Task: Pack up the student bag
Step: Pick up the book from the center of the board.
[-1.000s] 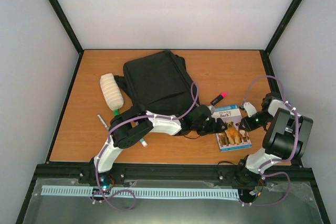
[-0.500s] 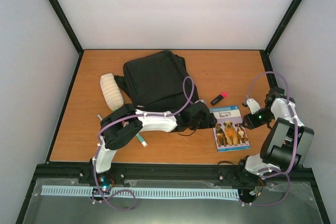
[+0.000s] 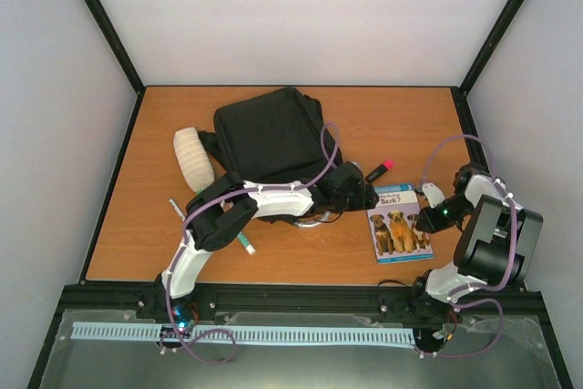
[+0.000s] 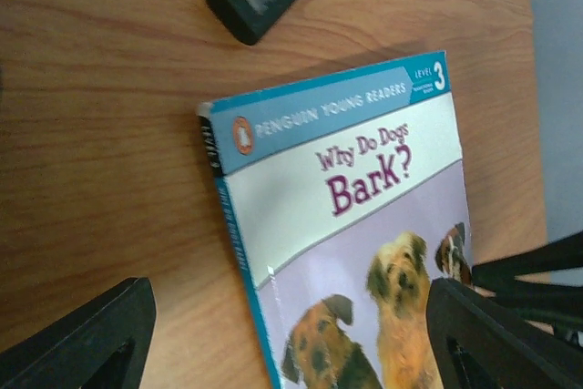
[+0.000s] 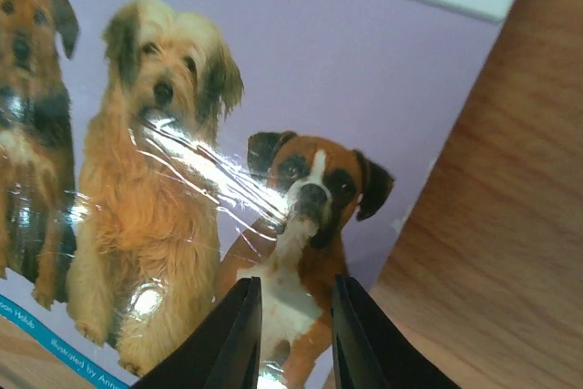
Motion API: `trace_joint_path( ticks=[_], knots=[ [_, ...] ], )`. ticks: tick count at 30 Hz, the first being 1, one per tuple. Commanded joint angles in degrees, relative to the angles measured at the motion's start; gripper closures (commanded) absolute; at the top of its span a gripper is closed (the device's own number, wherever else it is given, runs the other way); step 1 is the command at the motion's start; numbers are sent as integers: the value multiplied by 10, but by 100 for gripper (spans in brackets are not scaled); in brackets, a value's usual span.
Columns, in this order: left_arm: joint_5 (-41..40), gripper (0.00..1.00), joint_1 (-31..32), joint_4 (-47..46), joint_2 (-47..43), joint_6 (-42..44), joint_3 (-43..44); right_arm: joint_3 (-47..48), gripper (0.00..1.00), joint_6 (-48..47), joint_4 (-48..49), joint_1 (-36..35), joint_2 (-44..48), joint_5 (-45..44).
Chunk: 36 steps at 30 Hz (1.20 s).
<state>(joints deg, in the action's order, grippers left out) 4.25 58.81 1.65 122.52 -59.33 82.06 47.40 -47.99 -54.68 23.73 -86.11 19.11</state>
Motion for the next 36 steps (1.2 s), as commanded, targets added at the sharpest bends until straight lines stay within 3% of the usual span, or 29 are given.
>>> trace_joint_path(
  ticks=[1,12,21,29,36],
  knots=[
    [6,15,-13,15,19,3,27,-28,78,5,35,-3,-28,-15],
    [52,14,-23,26,81,-11,81,-48,84,10,67,-3,-55,-50],
    [115,17,-32,-134,89,-80,22,-54,84,10,67,-3,-58,-50],
    [168,33,-32,-263,74,-80,7,-56,83,13,65,-3,-56,-44],
    [159,52,-22,-260,48,-106,-10,-48,83,15,54,-3,-54,-29]
  ],
)
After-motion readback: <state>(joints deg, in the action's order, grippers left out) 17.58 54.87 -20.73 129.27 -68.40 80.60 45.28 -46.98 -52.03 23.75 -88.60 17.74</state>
